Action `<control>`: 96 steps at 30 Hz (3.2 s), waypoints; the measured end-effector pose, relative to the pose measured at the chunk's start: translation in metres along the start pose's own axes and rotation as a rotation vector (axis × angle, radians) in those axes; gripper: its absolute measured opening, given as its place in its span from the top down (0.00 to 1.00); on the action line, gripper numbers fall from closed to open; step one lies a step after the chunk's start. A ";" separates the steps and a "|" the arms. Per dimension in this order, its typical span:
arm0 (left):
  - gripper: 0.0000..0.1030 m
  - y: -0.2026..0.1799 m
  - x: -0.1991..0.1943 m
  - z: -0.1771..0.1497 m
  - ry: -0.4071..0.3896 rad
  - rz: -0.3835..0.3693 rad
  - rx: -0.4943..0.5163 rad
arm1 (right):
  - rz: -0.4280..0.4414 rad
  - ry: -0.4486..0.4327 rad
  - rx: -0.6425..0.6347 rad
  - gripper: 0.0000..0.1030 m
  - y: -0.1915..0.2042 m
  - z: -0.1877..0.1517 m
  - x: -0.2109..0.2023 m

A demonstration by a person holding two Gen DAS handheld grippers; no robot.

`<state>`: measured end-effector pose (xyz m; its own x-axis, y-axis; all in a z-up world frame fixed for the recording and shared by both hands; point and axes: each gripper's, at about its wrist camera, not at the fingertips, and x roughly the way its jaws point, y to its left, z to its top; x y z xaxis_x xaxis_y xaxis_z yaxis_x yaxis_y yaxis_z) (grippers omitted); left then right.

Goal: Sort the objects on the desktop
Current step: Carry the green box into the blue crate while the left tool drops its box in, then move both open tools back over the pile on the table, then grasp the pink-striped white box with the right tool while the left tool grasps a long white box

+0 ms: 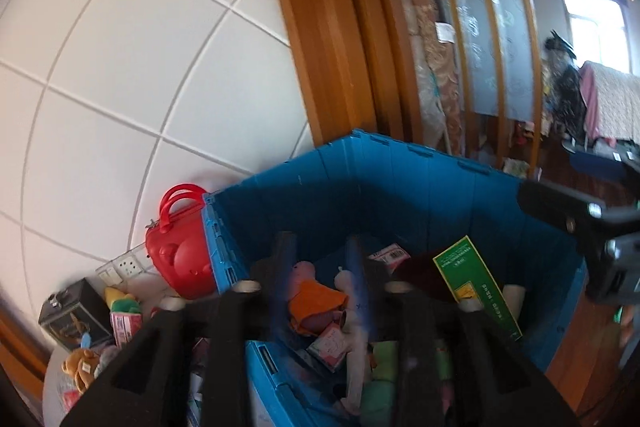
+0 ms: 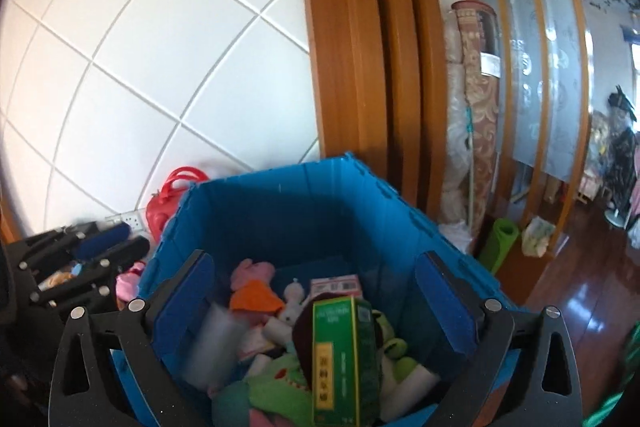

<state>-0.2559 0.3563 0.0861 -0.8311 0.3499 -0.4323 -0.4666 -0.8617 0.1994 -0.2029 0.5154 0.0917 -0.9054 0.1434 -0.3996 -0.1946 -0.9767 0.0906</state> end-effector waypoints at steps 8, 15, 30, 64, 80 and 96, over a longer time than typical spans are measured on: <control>0.32 -0.002 -0.015 -0.011 -0.048 0.066 0.001 | -0.053 0.027 -0.019 0.00 0.008 -0.021 -0.007; 0.31 0.010 -0.030 -0.027 -0.050 0.099 -0.034 | -0.091 0.007 -0.063 0.00 0.021 -0.029 -0.012; 0.31 0.047 -0.053 -0.060 -0.013 0.177 -0.100 | -0.056 -0.003 -0.078 0.00 0.048 -0.034 -0.015; 0.31 0.307 -0.119 -0.322 0.207 0.241 -0.198 | 0.400 0.342 -0.326 0.00 0.342 -0.190 0.025; 0.31 0.244 -0.062 -0.420 0.429 0.076 -0.206 | 0.405 0.755 -0.477 0.25 0.347 -0.330 0.136; 0.31 0.228 -0.030 -0.463 0.550 -0.259 -0.241 | 0.452 0.771 -0.464 0.25 0.338 -0.326 0.150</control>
<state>-0.1973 -0.0210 -0.2622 -0.3953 0.3735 -0.8392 -0.4965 -0.8555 -0.1469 -0.2817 0.1545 -0.2347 -0.3350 -0.2384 -0.9115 0.4214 -0.9032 0.0813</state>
